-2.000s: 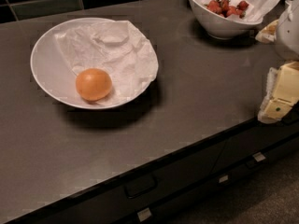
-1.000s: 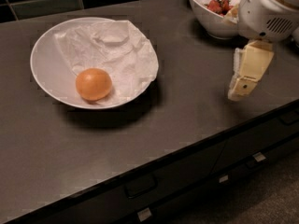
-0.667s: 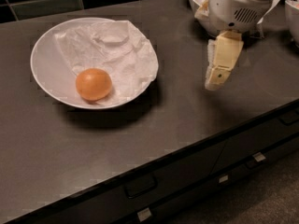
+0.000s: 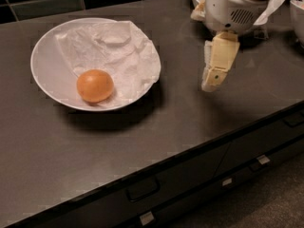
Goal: Pick orange from white bowl
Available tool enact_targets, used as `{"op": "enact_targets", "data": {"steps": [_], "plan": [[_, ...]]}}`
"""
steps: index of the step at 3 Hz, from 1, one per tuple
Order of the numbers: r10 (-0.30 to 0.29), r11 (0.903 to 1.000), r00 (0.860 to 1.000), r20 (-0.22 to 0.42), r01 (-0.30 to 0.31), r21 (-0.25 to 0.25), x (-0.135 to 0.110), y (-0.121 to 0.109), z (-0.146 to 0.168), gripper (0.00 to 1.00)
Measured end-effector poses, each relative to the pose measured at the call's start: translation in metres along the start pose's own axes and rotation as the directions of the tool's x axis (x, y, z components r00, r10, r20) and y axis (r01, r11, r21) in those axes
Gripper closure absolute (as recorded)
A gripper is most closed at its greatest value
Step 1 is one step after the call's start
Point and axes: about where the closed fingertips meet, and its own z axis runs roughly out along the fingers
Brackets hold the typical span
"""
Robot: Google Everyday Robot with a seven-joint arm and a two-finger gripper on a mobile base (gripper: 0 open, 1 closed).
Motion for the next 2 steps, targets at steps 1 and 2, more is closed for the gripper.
{"op": "enact_targets", "data": {"steps": [1,2], "plan": [[-0.089,0.9946,0.993,0.074,0.093,-0.046,-0.042,-0.006,0.024,0.00],[-0.210,0.9703,0.966,0.149,0.225,-0.089,-0.097,-0.012,0.047,0.00]]}}
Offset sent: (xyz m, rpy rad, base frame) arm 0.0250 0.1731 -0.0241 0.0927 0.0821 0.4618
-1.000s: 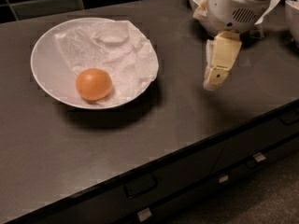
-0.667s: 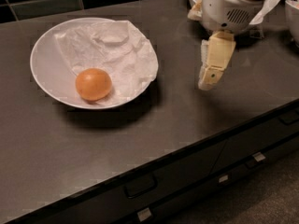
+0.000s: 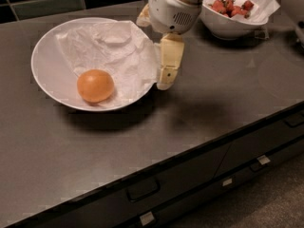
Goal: Pick orange from white bowl
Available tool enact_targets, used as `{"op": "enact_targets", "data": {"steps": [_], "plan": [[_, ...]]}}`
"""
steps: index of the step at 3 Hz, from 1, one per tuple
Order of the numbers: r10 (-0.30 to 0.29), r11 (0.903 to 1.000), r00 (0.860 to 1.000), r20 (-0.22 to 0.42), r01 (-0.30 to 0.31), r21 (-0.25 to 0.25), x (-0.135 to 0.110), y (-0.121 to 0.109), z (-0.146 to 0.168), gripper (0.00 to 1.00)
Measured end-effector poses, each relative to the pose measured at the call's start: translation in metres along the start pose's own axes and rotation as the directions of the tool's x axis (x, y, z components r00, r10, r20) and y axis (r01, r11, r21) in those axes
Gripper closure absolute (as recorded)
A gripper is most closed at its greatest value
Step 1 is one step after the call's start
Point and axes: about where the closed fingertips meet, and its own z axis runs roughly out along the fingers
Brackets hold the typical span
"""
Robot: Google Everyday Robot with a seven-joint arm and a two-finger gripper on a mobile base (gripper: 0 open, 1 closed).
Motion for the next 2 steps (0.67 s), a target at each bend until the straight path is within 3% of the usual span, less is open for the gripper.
{"op": "enact_targets", "data": {"steps": [1,2], "plan": [[-0.077,0.9969,0.996,0.044,0.078,-0.013,-0.0390,-0.0248,0.0239,0.00],[-0.077,0.9969,0.996,0.044,0.078,-0.013,-0.0391,-0.0249,0.0240,0.00]]}}
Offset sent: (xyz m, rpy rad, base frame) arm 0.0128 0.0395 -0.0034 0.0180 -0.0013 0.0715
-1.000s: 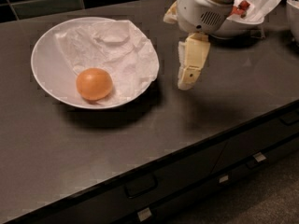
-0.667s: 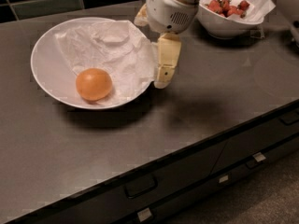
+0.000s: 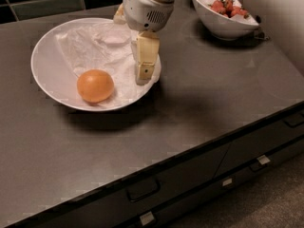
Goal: Pick orange from white bowl
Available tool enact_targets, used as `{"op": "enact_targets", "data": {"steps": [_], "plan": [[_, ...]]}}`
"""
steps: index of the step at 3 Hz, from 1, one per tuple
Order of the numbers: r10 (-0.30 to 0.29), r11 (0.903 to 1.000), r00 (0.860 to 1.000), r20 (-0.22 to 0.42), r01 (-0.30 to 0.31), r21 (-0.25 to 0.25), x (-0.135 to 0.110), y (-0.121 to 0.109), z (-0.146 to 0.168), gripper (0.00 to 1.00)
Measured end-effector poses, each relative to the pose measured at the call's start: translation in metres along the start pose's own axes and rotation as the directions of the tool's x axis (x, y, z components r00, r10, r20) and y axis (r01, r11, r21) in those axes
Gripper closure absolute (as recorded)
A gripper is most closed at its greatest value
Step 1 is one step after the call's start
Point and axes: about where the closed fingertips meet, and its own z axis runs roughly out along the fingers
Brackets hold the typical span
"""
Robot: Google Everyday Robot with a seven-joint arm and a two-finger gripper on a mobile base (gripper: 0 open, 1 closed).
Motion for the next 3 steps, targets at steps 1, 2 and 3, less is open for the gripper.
{"op": "enact_targets", "data": {"steps": [1,2,3], "plan": [[-0.023,0.9997,1.000,0.014,0.023,-0.007,-0.009,-0.007,0.010,0.00],[-0.071,0.9963,0.997,0.037,0.073,-0.046,-0.028,-0.019,0.030,0.00],[-0.104,0.9908,0.992,0.075,0.109,-0.079,-0.041,-0.030,0.053,0.14]]}}
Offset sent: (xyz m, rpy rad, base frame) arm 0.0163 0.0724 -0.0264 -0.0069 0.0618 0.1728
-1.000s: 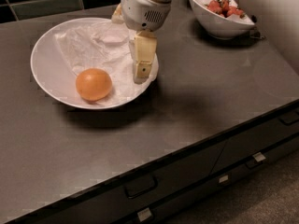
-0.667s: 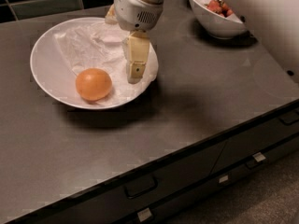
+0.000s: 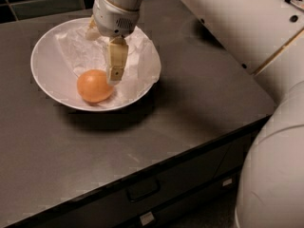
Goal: Pick orange from white bowl
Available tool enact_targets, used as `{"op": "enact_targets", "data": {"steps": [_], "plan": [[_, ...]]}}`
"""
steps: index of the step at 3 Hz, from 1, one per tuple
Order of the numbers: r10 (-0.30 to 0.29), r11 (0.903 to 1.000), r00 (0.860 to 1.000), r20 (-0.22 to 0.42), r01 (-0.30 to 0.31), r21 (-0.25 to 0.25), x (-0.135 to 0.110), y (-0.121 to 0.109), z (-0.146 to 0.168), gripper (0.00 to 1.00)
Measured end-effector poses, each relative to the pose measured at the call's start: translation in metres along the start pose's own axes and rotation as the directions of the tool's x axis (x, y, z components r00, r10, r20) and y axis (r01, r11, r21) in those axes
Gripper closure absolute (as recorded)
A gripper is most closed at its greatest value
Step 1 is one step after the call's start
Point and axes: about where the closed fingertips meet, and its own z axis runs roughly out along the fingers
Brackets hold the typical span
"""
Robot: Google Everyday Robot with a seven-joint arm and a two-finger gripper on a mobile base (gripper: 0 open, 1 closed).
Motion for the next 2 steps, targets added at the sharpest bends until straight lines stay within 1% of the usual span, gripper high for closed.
{"op": "enact_targets", "data": {"steps": [1,2], "plan": [[-0.019,0.9994,0.999,0.026,0.019,-0.028,-0.007,-0.005,0.016,0.18],[-0.014,0.9986,0.999,0.048,0.016,-0.051,-0.008,-0.003,0.029,0.22]]}}
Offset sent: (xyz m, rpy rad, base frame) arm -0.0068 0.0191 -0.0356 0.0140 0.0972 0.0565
